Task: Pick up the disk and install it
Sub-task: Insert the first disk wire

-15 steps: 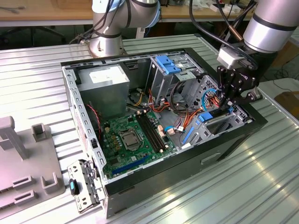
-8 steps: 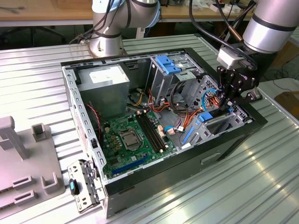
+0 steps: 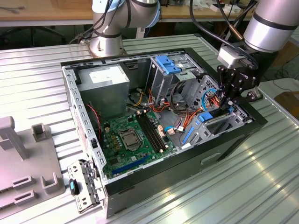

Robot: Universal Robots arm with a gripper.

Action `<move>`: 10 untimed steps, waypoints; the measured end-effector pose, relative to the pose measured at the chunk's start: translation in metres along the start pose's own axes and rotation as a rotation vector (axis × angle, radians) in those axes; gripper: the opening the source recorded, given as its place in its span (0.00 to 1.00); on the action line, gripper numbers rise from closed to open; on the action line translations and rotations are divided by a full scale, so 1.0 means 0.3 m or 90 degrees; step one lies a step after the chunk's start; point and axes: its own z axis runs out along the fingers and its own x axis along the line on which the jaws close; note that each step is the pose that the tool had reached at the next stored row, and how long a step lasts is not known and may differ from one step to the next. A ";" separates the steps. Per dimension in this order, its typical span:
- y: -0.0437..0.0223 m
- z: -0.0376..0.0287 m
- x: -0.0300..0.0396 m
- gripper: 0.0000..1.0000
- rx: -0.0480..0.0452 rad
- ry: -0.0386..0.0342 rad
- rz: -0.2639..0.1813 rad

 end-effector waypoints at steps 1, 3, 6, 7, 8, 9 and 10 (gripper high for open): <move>0.000 0.000 0.000 0.16 0.0000 0.0001 0.000; 0.000 0.000 0.000 0.16 0.0000 -0.0001 0.000; 0.000 0.002 0.000 0.16 0.0000 -0.0007 0.000; 0.000 0.002 0.000 0.16 0.0000 -0.0009 0.000; 0.000 0.002 0.000 0.16 0.0000 -0.0010 0.000; 0.000 0.003 0.000 0.16 0.0000 -0.0012 0.000; 0.000 0.003 0.000 0.16 -0.0001 -0.0015 0.000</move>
